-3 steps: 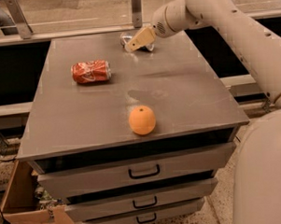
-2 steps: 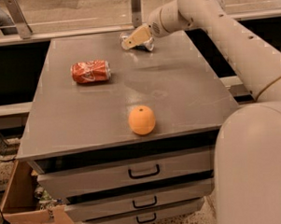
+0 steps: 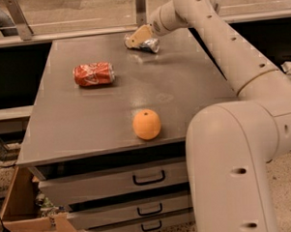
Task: Place redbull can upright
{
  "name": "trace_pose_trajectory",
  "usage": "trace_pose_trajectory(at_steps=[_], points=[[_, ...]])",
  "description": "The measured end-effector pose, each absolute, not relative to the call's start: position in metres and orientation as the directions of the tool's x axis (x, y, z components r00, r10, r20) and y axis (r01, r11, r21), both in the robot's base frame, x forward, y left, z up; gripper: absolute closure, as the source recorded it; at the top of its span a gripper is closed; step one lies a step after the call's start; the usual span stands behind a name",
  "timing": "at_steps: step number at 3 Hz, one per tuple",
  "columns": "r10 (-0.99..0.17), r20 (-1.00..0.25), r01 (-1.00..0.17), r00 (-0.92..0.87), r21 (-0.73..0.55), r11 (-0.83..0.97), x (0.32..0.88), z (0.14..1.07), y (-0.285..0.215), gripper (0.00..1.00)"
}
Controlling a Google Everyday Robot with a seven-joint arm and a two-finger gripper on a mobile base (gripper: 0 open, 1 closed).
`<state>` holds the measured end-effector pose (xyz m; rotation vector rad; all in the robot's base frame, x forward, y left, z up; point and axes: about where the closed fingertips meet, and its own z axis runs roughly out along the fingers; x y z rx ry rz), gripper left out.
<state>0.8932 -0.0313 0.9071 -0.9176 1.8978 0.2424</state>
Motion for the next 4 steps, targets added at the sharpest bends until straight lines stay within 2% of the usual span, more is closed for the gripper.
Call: trace_pose_trajectory(at_steps=[2,4], points=[[-0.552,-0.765,-0.657,-0.332,-0.232,0.717,0.912,0.886,-0.036,0.00],[-0.621,-0.697,-0.692,-0.360,-0.247,0.679,0.911,0.867,-0.020,0.00]])
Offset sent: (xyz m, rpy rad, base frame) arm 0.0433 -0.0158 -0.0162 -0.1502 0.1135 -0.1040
